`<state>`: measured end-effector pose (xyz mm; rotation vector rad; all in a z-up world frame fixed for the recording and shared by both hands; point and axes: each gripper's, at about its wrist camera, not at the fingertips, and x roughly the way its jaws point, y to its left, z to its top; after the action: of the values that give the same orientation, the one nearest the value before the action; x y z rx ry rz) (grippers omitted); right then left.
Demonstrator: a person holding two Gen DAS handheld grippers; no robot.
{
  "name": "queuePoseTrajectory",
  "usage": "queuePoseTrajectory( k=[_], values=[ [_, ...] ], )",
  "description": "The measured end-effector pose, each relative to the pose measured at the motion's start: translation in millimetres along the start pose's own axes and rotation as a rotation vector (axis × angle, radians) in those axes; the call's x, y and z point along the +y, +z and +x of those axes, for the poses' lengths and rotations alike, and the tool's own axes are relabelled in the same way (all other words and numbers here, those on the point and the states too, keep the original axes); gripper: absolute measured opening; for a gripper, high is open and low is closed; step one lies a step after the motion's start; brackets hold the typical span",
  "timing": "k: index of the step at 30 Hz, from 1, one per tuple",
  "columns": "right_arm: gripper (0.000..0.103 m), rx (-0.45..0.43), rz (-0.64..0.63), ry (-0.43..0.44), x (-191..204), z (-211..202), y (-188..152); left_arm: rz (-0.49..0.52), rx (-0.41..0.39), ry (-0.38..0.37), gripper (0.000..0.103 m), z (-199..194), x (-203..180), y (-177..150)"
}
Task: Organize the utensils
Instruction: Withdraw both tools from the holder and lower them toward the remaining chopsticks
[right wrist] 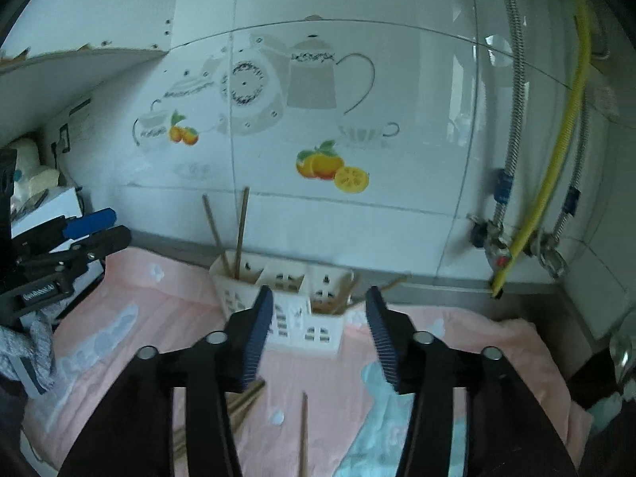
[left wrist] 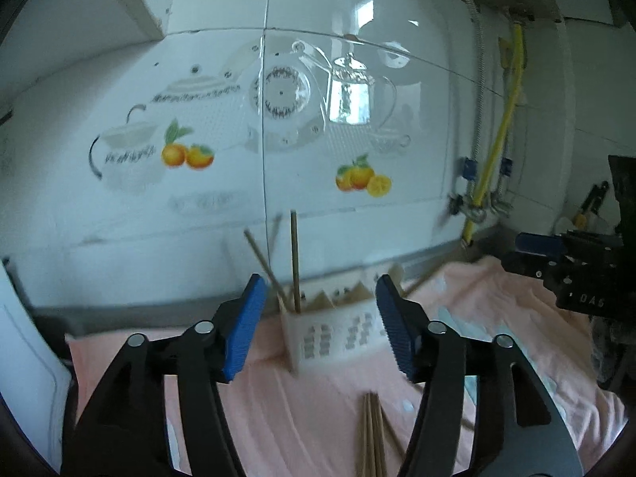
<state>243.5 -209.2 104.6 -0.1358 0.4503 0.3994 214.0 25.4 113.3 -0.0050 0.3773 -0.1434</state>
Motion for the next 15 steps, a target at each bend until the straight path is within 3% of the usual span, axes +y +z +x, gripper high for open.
queuePoseTrajectory(
  k=[3,15],
  values=[
    [0.055,0.010,0.003,0.004,6.5,-10.8,-27.0,-0.011,0.026,0.000,0.064,-15.8,1.5,-22.6],
    [0.057,0.121,0.040,-0.017,22.7,-20.7,-135.8,-0.059,0.180,0.017,0.065,-45.9,12.9,-118.9]
  ],
)
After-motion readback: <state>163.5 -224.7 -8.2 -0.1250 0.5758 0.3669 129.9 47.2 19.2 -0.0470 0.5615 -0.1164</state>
